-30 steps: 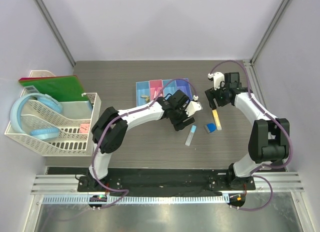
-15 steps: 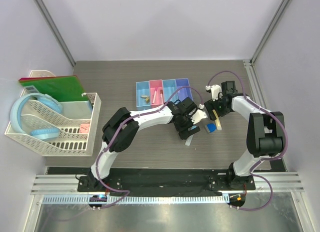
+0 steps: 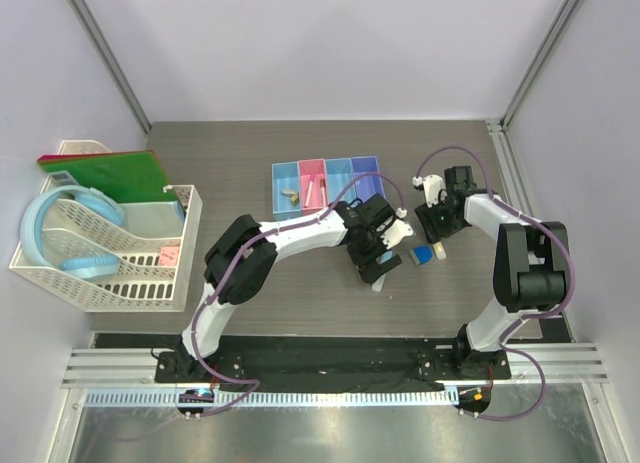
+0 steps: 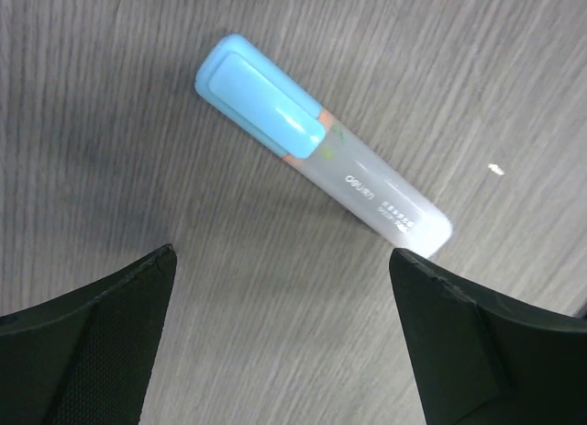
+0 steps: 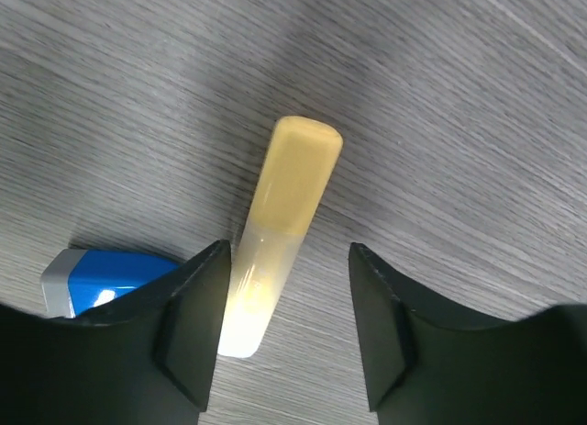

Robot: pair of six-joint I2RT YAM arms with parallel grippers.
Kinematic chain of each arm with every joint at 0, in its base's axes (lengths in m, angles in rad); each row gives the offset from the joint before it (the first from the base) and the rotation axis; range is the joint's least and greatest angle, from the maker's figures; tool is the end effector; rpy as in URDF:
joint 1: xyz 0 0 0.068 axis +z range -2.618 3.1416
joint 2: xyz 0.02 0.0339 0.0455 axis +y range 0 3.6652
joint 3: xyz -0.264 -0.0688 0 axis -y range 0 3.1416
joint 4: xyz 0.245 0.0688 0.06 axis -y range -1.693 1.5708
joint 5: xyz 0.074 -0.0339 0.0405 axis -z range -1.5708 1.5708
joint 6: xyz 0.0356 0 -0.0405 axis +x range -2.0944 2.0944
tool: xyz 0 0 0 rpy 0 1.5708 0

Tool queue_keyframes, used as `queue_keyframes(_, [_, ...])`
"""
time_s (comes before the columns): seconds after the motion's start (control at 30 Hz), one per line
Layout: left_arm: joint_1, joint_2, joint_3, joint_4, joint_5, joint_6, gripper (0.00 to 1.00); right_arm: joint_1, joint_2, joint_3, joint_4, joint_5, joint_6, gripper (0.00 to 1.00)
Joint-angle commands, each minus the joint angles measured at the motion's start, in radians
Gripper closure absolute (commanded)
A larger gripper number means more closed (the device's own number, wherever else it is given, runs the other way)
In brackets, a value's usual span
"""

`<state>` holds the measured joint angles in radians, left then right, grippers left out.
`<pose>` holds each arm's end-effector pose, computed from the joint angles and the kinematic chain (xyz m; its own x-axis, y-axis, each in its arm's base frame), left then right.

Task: Sort the stationery into containers
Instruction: Pick up the pen from the center of the board.

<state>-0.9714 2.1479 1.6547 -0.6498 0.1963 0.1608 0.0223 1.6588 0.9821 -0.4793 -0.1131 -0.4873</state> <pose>0.2501 -0.3783 0.1725 -0.3697 0.8195 -0.4379 0.9266 0.3599 -0.1088 0.3157 0.0111 0.1697 -0.7768 -0.4827 -0.4045 -0.4882 0.8673 -0.0974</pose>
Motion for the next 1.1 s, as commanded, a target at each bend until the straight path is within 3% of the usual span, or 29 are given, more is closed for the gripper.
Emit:
queue_keyframes(0.0, [-0.006,-0.065,0.045,-0.020,0.084,-0.085,0.01,-0.004,-0.001,0.000,0.015,0.009,-0.007,0.44])
queue_keyframes(0.27, [-0.013,0.029,0.132,-0.014,0.203,-0.210,0.00,-0.004,-0.014,-0.005,0.018,0.006,0.004,0.59])
queue_keyframes(0.47, [-0.013,0.124,0.197,-0.024,0.132,-0.234,0.00,-0.005,-0.063,0.001,0.027,0.003,0.009,0.68])
queue_keyframes(0.8, [-0.015,0.181,0.166,-0.016,0.041,-0.239,0.00,-0.004,-0.214,0.026,0.028,-0.040,0.027,0.73])
queue_keyframes(1.07, [-0.042,0.228,0.146,-0.027,-0.058,-0.224,0.16,-0.005,-0.350,0.111,0.007,-0.095,0.067,0.76])
